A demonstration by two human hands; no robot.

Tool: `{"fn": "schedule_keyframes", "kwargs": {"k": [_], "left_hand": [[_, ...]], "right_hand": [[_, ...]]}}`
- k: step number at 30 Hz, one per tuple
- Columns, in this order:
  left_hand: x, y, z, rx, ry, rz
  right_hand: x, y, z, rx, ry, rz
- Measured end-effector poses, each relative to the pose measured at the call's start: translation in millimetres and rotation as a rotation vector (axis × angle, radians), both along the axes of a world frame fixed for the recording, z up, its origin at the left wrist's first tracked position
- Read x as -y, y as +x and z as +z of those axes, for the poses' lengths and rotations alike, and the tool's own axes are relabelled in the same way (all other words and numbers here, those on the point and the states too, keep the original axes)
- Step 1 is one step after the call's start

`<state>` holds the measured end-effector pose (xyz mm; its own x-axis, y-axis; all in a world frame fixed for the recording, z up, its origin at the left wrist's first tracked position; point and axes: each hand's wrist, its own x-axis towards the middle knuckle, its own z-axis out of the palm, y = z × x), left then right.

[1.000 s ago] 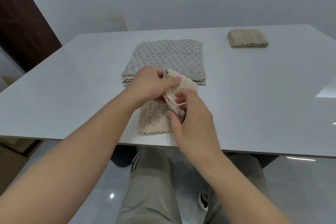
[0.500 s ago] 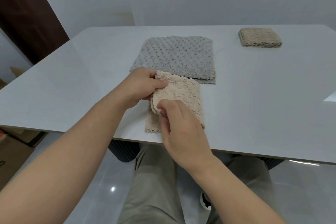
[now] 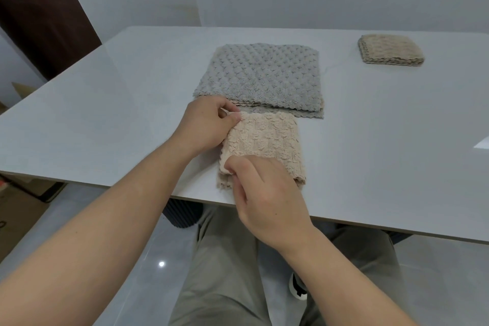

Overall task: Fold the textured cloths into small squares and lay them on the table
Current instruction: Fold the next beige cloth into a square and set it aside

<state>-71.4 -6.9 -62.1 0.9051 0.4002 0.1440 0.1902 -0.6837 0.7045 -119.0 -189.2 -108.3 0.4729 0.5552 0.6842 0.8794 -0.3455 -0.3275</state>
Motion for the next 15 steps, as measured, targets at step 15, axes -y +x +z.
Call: {"fn": "schedule_keyframes", "kwargs": {"k": [15], "left_hand": [[-2.5, -0.6, 3.4, -0.092, 0.21, -0.031]], "right_hand": [[0.8, -2.3, 1.6, 0.075, -0.123, 0.002]]}}
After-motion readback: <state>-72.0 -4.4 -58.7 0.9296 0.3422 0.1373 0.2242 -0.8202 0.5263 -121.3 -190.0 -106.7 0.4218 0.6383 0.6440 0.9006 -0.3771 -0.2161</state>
